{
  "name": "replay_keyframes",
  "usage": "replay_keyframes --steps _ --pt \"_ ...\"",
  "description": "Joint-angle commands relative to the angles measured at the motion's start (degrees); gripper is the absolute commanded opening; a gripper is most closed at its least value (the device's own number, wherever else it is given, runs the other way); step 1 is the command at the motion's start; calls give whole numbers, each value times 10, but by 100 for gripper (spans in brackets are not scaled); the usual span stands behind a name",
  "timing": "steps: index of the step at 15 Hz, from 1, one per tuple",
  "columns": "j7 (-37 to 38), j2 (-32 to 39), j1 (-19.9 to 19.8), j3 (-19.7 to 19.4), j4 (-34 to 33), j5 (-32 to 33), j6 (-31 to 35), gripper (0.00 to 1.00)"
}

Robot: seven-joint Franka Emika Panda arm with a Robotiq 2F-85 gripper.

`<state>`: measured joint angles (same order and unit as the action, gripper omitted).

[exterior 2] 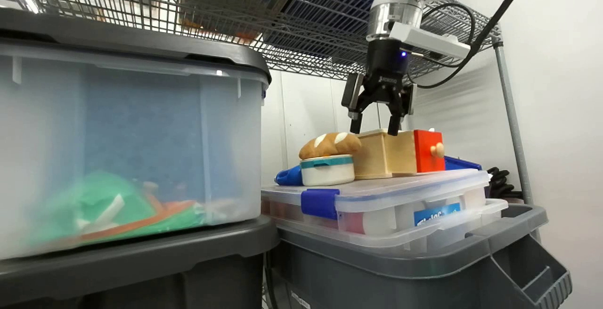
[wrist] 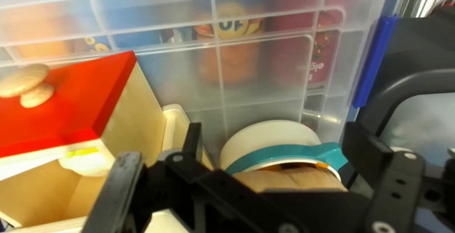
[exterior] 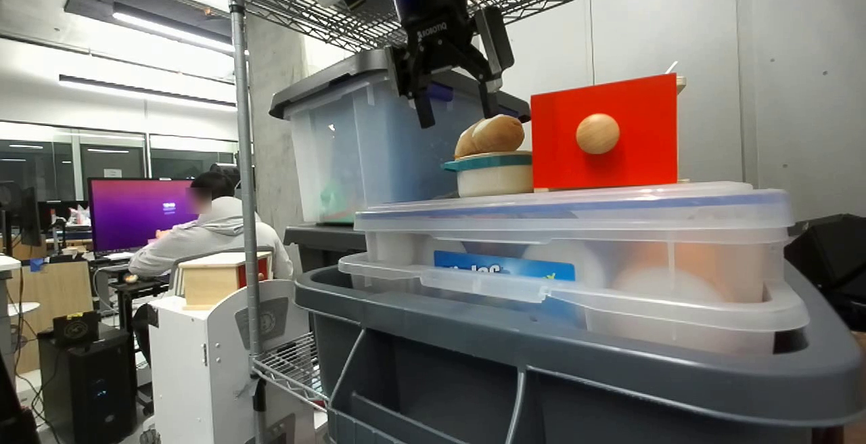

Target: Put the brown and orange plushies in the open drawer

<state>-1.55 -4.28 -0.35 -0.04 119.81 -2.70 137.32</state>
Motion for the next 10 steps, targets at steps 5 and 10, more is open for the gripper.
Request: replay_keyframes --steps 5,10 --pt "10 54 7 6 -73 12 9 100" --pt "9 81 7 5 -102 15 14 100"
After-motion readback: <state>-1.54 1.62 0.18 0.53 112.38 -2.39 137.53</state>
